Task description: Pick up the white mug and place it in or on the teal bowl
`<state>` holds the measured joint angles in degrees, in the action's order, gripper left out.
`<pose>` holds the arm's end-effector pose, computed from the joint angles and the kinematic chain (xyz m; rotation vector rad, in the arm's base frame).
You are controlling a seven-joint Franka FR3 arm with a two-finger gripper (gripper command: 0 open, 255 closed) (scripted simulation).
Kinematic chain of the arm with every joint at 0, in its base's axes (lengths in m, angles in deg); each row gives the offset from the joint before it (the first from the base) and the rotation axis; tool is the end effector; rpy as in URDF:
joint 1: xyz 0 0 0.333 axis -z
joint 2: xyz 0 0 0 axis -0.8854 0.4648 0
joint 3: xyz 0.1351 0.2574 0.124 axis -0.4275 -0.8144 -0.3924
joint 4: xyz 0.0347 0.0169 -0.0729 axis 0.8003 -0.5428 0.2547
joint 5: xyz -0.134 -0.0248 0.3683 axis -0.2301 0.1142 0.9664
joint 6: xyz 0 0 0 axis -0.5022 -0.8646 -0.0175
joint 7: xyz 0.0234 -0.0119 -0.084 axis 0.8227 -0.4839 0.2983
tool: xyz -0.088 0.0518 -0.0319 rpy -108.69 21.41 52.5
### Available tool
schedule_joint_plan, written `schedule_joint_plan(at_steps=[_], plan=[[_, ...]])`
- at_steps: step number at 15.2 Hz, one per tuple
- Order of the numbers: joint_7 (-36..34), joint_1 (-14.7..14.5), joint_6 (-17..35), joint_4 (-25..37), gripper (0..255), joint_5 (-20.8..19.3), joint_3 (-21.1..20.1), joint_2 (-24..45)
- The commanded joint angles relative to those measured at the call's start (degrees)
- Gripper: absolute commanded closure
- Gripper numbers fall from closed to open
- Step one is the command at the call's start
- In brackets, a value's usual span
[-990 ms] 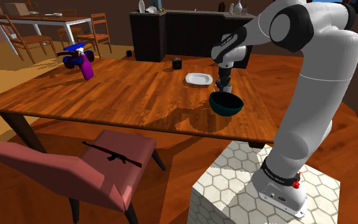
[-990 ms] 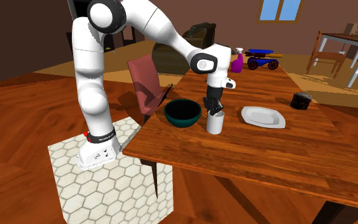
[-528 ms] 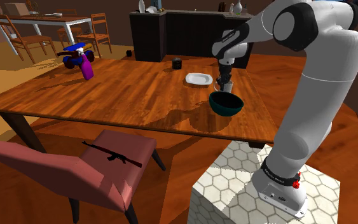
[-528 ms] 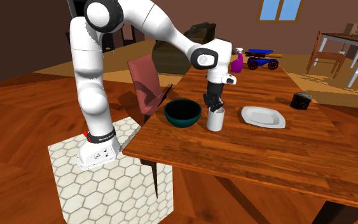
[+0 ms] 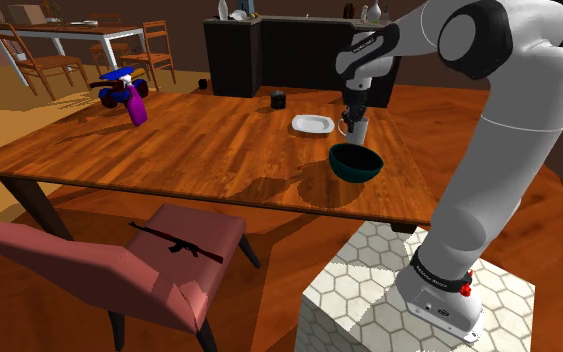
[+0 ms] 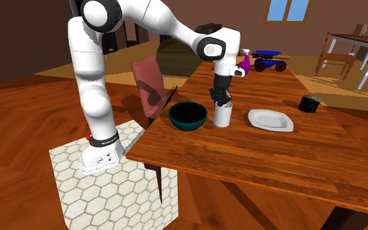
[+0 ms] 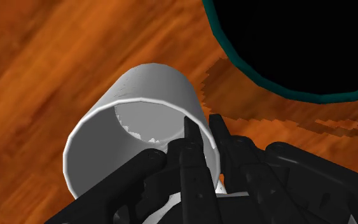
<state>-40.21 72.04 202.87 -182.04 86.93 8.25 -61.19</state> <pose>0.4723 -0.3135 0.4122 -3.1267 0.2195 0.1161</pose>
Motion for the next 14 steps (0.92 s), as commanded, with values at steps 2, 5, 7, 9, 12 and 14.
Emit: schedule_joint_plan(at_steps=[2, 5, 7, 9, 12, 14], plan=[[-0.21, -0.07, -2.12, 1.27, 255, -0.41, 0.04, -0.9], [-0.39, -0.13, -4.31, 2.8, 255, -0.73, 0.04, -1.63], [-0.48, -0.17, -5.78, 3.88, 255, -0.91, 0.04, -2.05], [-0.56, -0.2, -7.26, 5.02, 255, -1.07, 0.03, -2.43], [-0.65, -0.25, -9.49, 6.82, 255, -1.26, 0.02, -2.9], [-0.69, -0.27, -10.99, 8.09, 255, -1.36, 0.01, -3.14]])
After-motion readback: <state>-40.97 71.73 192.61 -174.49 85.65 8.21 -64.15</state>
